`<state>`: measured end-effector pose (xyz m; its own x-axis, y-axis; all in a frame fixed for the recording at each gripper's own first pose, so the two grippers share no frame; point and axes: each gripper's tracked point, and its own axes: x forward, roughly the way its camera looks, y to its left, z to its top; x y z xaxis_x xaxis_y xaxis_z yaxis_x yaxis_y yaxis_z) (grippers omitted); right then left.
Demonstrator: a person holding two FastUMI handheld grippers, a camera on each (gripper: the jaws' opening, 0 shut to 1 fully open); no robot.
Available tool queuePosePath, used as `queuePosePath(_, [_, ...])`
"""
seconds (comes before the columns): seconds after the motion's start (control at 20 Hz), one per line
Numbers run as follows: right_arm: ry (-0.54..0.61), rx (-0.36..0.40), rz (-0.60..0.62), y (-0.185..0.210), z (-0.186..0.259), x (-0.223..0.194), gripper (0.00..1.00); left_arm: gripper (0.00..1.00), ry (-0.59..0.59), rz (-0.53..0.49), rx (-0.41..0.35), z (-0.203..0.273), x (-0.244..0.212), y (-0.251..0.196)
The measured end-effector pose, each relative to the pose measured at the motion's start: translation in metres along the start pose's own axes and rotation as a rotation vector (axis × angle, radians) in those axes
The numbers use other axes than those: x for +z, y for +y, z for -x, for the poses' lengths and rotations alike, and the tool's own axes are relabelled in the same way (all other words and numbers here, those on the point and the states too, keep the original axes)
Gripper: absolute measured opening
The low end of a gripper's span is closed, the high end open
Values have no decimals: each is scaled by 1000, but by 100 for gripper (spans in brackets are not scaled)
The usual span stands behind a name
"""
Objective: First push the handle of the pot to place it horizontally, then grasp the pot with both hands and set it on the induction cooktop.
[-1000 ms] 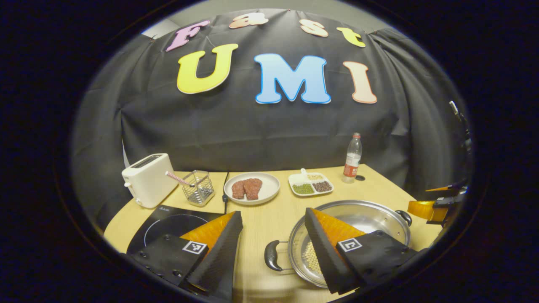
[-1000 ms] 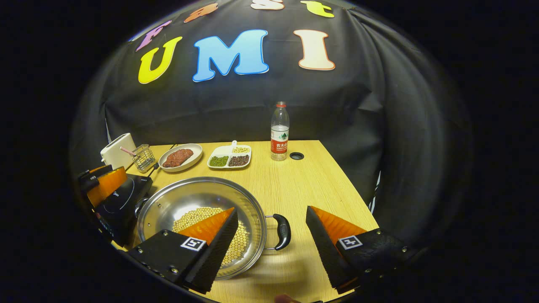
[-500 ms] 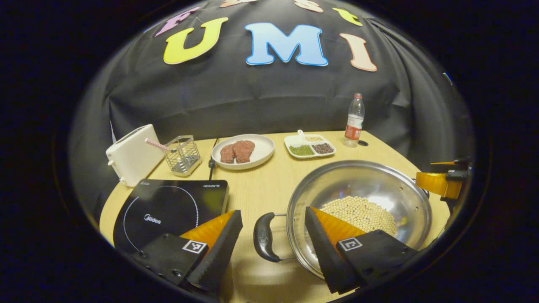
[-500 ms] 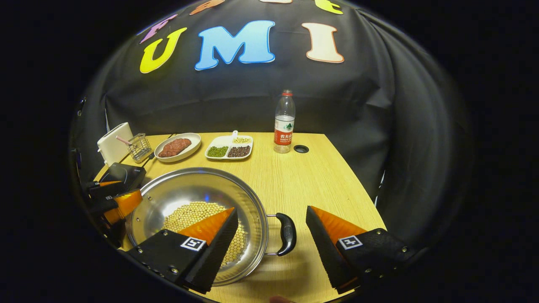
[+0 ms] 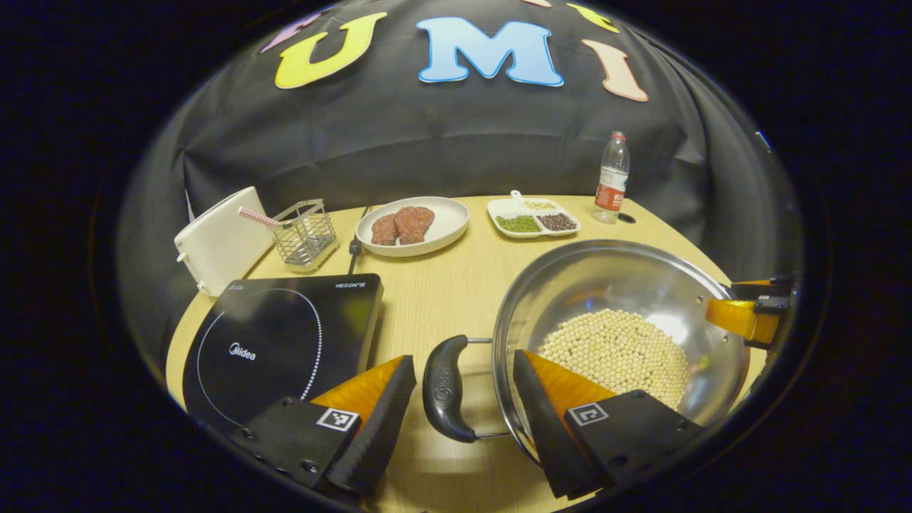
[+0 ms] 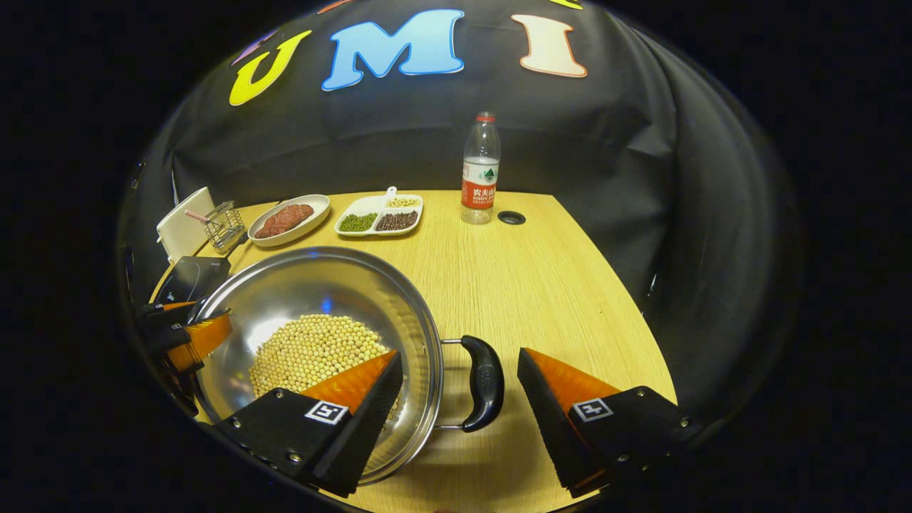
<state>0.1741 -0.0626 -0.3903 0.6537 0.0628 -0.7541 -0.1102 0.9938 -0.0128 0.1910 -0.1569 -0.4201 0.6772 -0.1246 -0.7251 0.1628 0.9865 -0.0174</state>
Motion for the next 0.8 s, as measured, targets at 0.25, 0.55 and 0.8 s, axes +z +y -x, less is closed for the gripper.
queuePosePath(0.25, [23,16,-32,0,-6,-4,82,84,7,28,-15,-2,-2,-7])
queuePosePath(0.55, [26,20,-2,1,-4,-6,57,70,16,54,-9,-5,-1,-6])
queuePosePath(0.8, [19,5,35,-1,2,-3,57,63,-12,59,4,-1,2,-7])
